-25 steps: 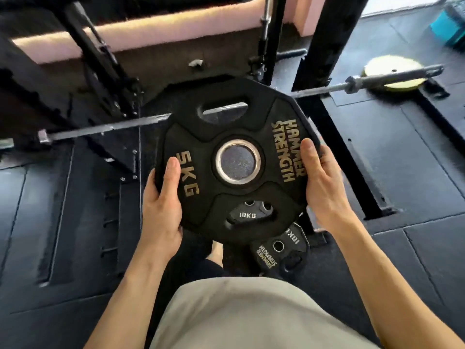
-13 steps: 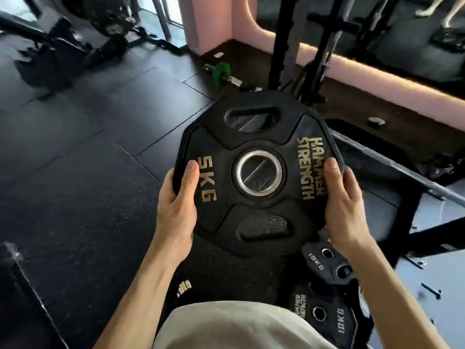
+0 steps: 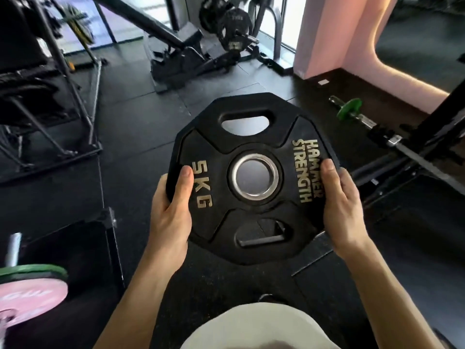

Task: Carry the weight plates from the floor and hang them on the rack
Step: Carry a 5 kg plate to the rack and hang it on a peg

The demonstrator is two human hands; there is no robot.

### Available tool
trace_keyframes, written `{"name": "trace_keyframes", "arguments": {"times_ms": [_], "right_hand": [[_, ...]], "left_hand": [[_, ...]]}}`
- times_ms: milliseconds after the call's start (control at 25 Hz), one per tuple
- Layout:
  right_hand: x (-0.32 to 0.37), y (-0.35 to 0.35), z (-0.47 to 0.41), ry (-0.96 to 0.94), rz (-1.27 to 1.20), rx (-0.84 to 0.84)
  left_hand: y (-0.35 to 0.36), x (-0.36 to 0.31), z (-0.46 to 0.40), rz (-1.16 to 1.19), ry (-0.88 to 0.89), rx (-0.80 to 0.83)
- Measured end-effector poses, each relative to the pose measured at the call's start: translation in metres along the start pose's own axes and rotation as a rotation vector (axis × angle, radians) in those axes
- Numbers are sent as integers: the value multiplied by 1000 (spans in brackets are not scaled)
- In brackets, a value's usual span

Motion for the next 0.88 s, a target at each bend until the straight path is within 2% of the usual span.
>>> {"name": "trace_keyframes", "arguments": {"times_ms": [240, 600, 880], "right_hand": [[-18, 86, -113, -5, -52, 49], [-15, 173, -347, -17, -38, 44], [-23, 208, -527, -58, 18, -69]], "left_hand": [[-10, -12, -129, 34, -14, -42], [61, -56, -363, 50, -26, -67], [144, -76, -559, 73, 3, 82]]}}
Point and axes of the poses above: each hand's wrist, its own z-axis away from the middle knuckle, its own y-axis out of the palm, x = y × z, the point moved 5 cm from there along -z, towards the middle knuckle, and after that the axes turned 5 degrees about -z, right-handed, at the moved point
